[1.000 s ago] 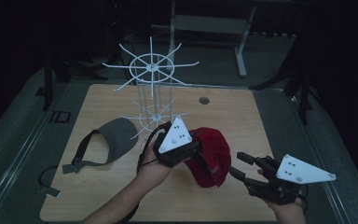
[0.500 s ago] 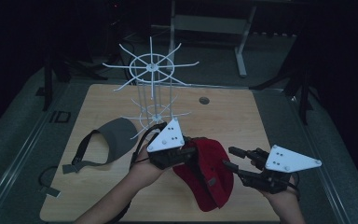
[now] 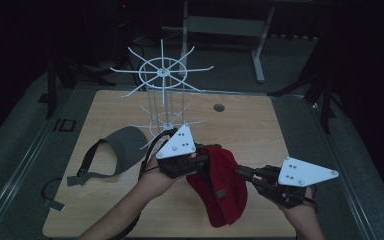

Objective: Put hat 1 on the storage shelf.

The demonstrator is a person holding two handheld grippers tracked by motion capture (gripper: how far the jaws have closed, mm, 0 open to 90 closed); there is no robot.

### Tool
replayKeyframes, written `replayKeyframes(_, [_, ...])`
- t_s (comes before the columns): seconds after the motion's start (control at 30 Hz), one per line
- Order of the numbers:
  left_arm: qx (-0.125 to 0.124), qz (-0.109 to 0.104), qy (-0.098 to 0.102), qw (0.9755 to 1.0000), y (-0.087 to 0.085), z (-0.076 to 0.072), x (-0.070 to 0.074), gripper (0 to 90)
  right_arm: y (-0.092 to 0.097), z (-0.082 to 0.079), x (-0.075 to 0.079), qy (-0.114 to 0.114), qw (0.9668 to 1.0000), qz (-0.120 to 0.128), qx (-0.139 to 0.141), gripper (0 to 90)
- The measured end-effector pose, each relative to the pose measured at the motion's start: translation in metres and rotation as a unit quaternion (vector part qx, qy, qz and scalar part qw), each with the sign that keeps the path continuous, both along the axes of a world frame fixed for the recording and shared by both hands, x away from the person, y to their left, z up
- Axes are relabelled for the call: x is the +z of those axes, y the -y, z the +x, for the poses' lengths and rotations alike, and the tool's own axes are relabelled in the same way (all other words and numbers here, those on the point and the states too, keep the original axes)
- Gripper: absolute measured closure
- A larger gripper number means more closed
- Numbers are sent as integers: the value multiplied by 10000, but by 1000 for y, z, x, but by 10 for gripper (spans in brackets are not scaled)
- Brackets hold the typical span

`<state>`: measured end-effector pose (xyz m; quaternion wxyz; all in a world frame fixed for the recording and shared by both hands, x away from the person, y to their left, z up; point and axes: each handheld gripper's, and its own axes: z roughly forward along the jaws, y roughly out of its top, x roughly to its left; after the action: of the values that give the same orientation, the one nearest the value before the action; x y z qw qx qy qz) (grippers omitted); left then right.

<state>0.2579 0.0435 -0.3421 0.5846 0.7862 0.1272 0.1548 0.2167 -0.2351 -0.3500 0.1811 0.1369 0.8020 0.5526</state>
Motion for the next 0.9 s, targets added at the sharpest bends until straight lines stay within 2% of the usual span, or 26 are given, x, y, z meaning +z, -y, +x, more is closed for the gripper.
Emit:
replayKeyframes(0.07, [-56,-46,-80,9999,-2,2,-2,850,1,-2,2,-28,9999,93,65,890])
replayKeyframes(0.13, [-108,21,-49,9999,-2,2,-3,849,2,-3,4,-31,9999,139,34,891])
replayKeyframes(0.3, [-210,27,-43,9998,2,2,-4,843,8,-6,12,-109,9990,386,-215,892])
replayKeyframes(0.4, [-273,42,-52,9996,4,3,-5,828,10,-5,13,-106,9983,382,-436,893])
replayKeyframes(0.5, [-314,72,-107,9994,3,2,-6,753,14,-3,13,-128,9977,378,-542,893])
replayKeyframes(0.63, [-241,61,-54,9997,1,0,-6,618,19,-2,14,-152,9968,429,-657,892])
replayKeyframes(0.7, [-207,61,-37,9998,-1,-1,-7,582,21,-1,16,-148,9959,465,-766,892])
replayKeyframes(0.83, [-159,124,76,9998,-6,-6,-8,552,22,-1,18,-138,9958,432,-790,892])
replayKeyframes(0.9, [-115,102,61,9999,-8,-7,-9,533,22,0,20,-143,9955,446,-822,892])
